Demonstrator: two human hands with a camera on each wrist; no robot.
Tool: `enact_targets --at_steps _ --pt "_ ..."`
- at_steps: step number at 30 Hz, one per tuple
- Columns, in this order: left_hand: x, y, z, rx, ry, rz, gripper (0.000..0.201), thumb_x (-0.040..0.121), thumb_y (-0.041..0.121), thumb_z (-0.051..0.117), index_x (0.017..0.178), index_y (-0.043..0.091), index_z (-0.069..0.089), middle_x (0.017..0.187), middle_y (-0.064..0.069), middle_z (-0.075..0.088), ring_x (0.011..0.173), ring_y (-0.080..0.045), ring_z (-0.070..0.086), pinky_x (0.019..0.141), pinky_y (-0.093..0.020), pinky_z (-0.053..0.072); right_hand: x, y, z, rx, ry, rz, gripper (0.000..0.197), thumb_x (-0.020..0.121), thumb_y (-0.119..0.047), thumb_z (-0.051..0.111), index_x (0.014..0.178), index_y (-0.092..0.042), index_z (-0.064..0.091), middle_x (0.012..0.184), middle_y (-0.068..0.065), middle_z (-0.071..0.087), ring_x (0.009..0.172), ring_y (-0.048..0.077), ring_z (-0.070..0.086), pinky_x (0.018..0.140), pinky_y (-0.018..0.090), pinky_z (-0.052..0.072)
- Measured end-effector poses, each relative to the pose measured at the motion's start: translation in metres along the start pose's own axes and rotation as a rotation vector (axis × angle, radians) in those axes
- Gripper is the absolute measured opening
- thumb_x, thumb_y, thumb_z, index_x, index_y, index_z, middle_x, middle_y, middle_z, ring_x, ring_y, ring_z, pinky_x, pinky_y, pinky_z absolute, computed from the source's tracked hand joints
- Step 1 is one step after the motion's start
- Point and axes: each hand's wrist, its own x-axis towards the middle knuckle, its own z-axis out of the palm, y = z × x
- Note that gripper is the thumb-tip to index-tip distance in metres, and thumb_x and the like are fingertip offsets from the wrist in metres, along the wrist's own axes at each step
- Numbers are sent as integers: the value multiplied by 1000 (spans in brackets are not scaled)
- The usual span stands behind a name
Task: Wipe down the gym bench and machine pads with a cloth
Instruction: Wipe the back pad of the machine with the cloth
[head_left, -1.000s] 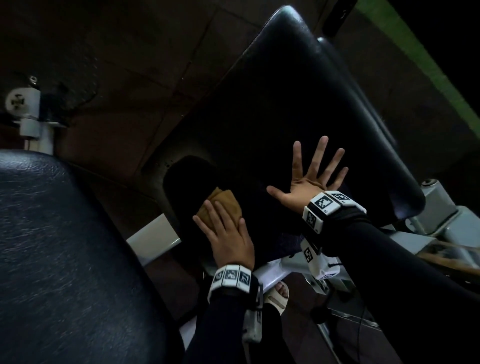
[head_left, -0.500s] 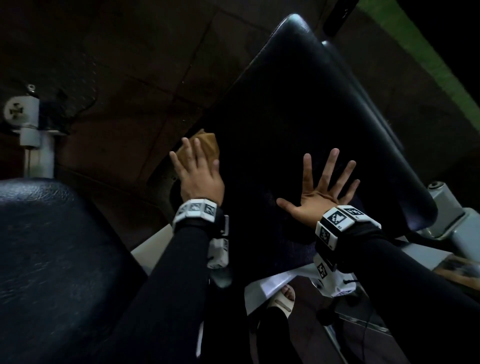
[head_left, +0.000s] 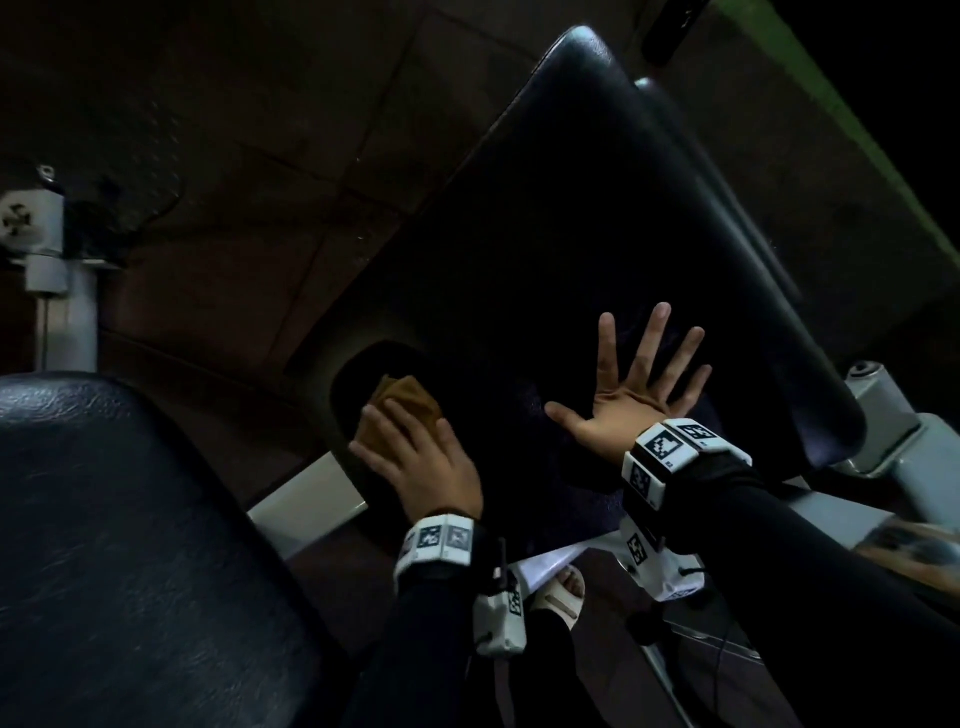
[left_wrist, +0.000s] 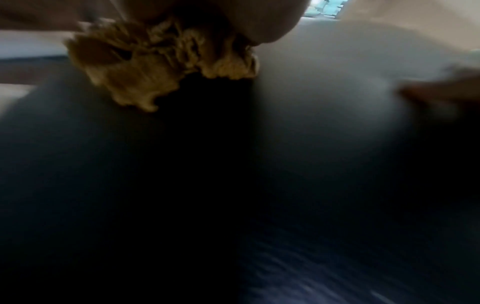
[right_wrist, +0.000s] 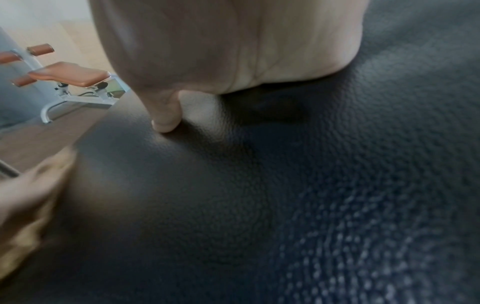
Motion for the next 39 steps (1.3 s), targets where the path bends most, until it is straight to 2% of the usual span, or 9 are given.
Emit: enact_targets --at_steps 3,8,12,16,20,26,31,36,39 --pt "7 23 1 64 14 170 65 100 40 30 150 5 7 158 -15 -8 138 -51 -16 112 -50 -12 0 -1 0 6 -4 0 116 65 -80 50 138 -43 -31 140 5 -50 123 36 -50 91 49 -38" --pt "76 23 -22 212 112 300 63 101 40 26 150 5 8 158 -16 -2 142 -46 -7 116 -52 -3 0 0 -2 22 -31 -18 114 67 -79 50 136 -44 -34 137 4 -54 120 35 -53 90 50 -38" --pt "105 -6 -38 42 173 148 59 100 35 35 151 12 16 159 -10 6 143 -45 0 116 -48 3 -1 0 -4 22 -47 -23 114 68 -79 50 135 -43 -35 135 4 -55 117 35 -55 92 53 -34" --pt "81 -31 -39 -67 237 -104 56 102 27 37 149 2 19 156 -21 12 143 -38 15 118 -42 5 0 -1 -4 23 -53 -20 114 68 -79 49 134 -43 -37 134 4 -56 117 35 -56 92 54 -34" --pt "37 -23 -24 -122 132 -267 59 102 27 35 149 0 11 157 -20 2 144 -40 6 118 -42 1 -1 -2 -4 27 -34 -21 115 67 -79 51 135 -44 -35 136 4 -54 118 34 -55 89 50 -39" --pt "36 6 -23 -68 32 -167 63 102 36 28 151 7 3 159 -10 -9 140 -50 -12 116 -53 -2 0 -2 -3 1 -15 1 115 66 -80 50 134 -45 -36 137 3 -54 118 34 -55 88 48 -40" --pt "99 0 -48 -121 166 -222 57 102 38 30 152 16 14 160 -2 3 143 -44 -5 116 -51 7 0 -2 -1 -9 -3 19 115 65 -81 49 135 -44 -35 138 3 -53 121 35 -53 91 49 -38" --pt "134 1 -70 -138 120 -226 49 103 31 29 150 15 25 159 -6 16 144 -42 3 116 -43 1 -2 -2 -2 9 -10 14 115 66 -80 50 136 -43 -33 137 2 -54 121 34 -52 96 54 -32" --pt "140 7 -78 -118 142 -111 42 103 20 30 141 6 38 152 -15 31 142 -36 20 116 -44 4 1 -8 -13 47 100 38 107 65 -75 54 141 -39 -12 149 3 -30 133 34 -28 107 59 -14"
